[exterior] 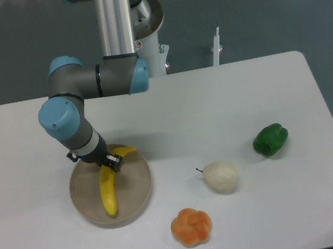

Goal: Place bananas on a plate
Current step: 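Open the gripper to release the banana on the plate, then raise the open gripper up and away from the banana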

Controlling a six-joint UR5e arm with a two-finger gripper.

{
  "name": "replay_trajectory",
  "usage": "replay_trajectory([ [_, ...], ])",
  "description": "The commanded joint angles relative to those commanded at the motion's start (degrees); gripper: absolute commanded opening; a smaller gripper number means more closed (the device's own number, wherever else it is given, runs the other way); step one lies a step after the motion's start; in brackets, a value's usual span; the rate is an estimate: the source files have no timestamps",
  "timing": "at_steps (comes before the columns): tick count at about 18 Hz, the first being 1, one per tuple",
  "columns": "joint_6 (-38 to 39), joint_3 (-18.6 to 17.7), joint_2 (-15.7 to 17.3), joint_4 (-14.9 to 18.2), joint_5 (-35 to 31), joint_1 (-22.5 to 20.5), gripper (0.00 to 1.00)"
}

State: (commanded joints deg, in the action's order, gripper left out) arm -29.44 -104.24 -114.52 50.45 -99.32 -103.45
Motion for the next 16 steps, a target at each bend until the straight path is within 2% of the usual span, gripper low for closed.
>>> replay_trajectory([
  [5, 0.26, 1.93, 0.88, -0.35, -1.49, -3.33, 1.00],
  [9, -0.26, 2.55, 3.51, -0.53, -2.55, -7.37, 1.00],
  [11, -0.53, 3.87, 3.61, -0.79, -2.46, -8.61, 1.00],
  [14, -3.77, 4.57, 3.69, -0.88, -2.55, -10.54, 1.00],
  [16, -7.63, 4.66, 3.96, -1.05, -2.46, -13.35, 1.00],
])
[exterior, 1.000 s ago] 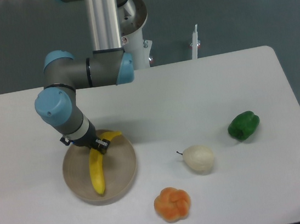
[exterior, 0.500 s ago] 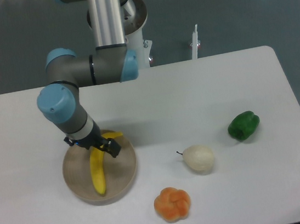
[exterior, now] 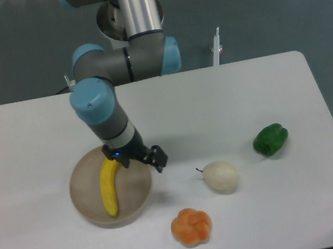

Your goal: Place bananas on a plate

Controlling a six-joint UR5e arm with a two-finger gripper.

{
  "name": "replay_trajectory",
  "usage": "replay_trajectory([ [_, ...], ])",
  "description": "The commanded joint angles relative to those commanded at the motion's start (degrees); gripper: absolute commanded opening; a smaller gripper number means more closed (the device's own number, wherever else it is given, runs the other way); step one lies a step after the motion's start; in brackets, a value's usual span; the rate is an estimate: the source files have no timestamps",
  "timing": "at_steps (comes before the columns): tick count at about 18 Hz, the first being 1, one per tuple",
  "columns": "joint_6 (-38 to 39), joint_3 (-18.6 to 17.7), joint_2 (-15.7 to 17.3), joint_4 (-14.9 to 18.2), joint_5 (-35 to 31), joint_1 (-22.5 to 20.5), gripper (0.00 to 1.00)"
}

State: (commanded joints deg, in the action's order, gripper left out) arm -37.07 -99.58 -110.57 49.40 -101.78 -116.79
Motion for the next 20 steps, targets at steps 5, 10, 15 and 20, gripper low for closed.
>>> replay_trajectory([
  [5, -14.33, 4.12, 0.88, -0.27, 0.00, -7.22, 1.00],
  [10, -27.67, 7.65, -0.08, 0.26, 0.62, -12.40, 1.00],
  [15, -37.10, 7.47, -0.35, 0.17, 1.49, -16.27, 1.00],
  [20, -37.37, 8.96, -1.23, -0.09, 5.01, -17.77, 1.00],
])
